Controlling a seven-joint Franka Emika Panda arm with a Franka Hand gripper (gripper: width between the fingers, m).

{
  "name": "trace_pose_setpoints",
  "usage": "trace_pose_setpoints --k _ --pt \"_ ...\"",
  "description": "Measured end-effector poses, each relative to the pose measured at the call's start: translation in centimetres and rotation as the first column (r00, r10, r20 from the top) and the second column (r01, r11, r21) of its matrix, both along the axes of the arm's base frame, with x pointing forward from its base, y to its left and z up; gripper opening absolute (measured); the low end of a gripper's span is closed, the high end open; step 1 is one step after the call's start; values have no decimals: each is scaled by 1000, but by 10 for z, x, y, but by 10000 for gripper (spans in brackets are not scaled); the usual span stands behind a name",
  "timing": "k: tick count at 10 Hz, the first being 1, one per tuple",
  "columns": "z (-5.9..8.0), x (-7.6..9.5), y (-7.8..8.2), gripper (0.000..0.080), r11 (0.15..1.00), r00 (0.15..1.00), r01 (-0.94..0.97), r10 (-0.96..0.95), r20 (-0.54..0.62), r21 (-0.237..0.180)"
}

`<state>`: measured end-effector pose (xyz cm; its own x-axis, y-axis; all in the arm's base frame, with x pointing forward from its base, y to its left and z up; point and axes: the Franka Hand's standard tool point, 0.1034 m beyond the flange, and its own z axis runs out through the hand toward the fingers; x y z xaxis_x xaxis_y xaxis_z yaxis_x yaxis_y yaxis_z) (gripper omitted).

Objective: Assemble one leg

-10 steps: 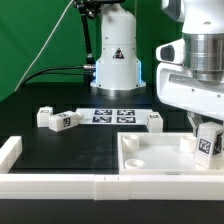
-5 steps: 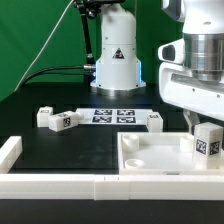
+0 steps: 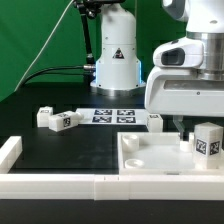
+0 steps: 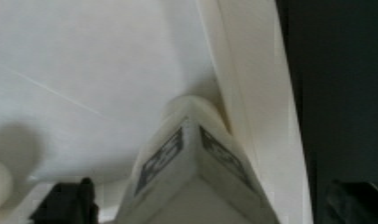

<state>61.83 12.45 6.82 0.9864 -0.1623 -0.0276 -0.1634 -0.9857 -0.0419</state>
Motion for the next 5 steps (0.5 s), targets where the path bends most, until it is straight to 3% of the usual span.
trace_pose_setpoints --k 5 --pt "0 1 -4 637 914 914 -405 405 18 -11"
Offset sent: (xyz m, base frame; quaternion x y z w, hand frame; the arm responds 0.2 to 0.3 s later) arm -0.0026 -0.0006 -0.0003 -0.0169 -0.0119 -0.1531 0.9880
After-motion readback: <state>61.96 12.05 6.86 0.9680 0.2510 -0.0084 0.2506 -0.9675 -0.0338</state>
